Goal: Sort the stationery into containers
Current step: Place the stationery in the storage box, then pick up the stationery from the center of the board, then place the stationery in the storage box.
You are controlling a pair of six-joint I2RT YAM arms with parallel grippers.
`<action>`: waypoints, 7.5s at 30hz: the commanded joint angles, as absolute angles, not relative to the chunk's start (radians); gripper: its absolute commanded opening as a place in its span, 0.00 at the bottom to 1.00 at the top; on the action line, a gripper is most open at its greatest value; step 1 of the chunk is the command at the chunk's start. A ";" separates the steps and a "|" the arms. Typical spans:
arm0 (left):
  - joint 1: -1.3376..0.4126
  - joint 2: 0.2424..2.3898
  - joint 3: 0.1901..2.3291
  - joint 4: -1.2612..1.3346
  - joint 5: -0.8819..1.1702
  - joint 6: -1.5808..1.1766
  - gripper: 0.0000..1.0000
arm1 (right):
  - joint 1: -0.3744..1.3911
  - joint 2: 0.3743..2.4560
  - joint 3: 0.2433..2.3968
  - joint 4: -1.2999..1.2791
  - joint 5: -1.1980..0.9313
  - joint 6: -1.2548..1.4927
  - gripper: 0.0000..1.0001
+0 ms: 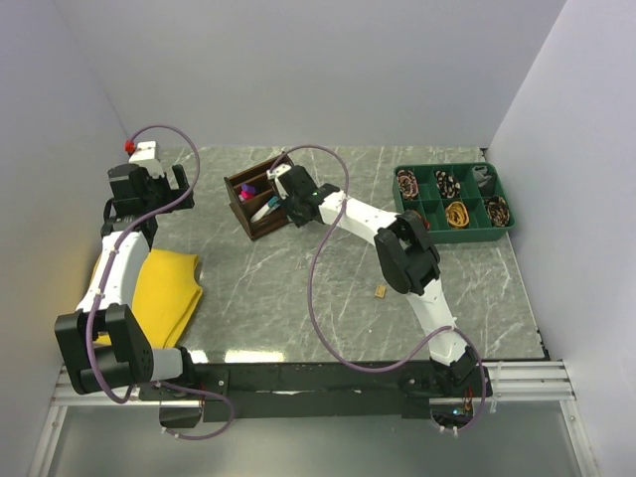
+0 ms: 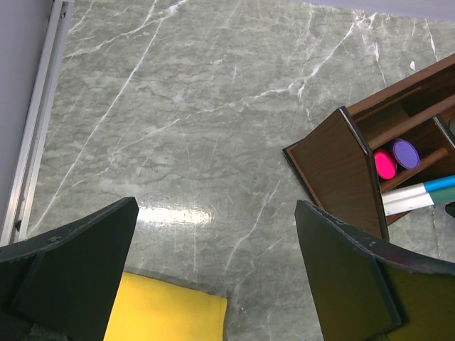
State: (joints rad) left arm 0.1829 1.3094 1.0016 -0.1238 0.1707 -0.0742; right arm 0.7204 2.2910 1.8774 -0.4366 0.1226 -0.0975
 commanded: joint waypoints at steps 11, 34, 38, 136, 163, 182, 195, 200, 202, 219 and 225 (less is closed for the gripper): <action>0.189 1.313 1.037 -0.101 0.176 -0.080 1.00 | 0.715 2.302 1.930 -0.377 0.193 -0.127 0.00; 0.187 1.328 1.034 -0.086 0.192 -0.092 0.99 | 0.713 2.329 1.962 -0.359 0.187 -0.112 0.00; 0.187 1.327 1.035 -0.084 0.193 -0.094 0.99 | 0.715 2.304 1.931 -0.367 0.198 -0.104 0.03; 0.190 1.121 0.937 -0.135 0.203 -0.107 1.00 | 0.540 1.748 1.268 -0.536 -0.092 -0.020 0.03; 0.198 1.181 0.960 -0.120 0.158 -0.063 1.00 | 0.667 2.186 1.838 -0.434 -0.048 -0.017 0.00; 0.198 1.177 0.942 -0.126 0.163 -0.063 0.99 | 0.704 2.238 1.888 -0.399 0.051 -0.025 0.03; 0.198 1.180 0.937 -0.126 0.164 -0.069 0.99 | 0.727 2.306 1.973 -0.345 0.123 -0.023 0.02; 0.198 1.186 0.946 -0.126 0.164 -0.068 1.00 | 0.729 2.315 1.977 -0.339 0.135 -0.023 0.03; 0.199 1.187 0.945 -0.126 0.161 -0.066 0.99 | 0.733 2.318 1.979 -0.337 0.141 -0.021 0.02; 0.198 1.190 0.937 -0.118 0.184 -0.080 0.99 | 0.758 2.313 1.960 -0.322 0.202 -0.029 0.47; 0.198 1.184 0.931 -0.118 0.186 -0.080 0.99 | 0.761 2.306 1.945 -0.321 0.207 -0.029 0.48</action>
